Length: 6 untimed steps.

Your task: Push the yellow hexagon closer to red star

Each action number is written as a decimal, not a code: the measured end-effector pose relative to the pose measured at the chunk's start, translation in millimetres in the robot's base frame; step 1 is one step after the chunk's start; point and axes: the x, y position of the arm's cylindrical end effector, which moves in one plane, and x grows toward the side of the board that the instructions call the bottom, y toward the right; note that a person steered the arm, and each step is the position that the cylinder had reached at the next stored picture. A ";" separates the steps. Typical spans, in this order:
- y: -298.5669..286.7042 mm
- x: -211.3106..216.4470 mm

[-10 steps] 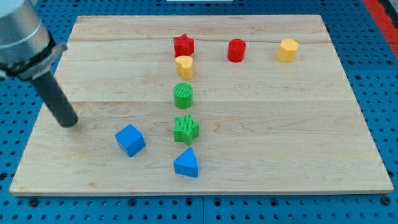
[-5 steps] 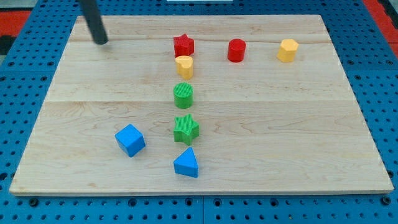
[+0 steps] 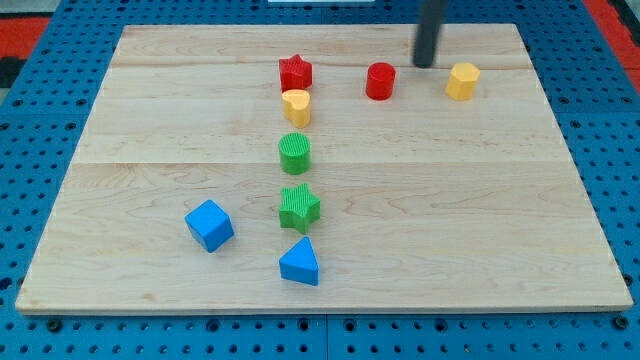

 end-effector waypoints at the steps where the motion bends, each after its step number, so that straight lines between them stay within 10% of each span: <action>1: 78.2 -12.0; 3: 92.1 89.7; 6: 4.9 23.4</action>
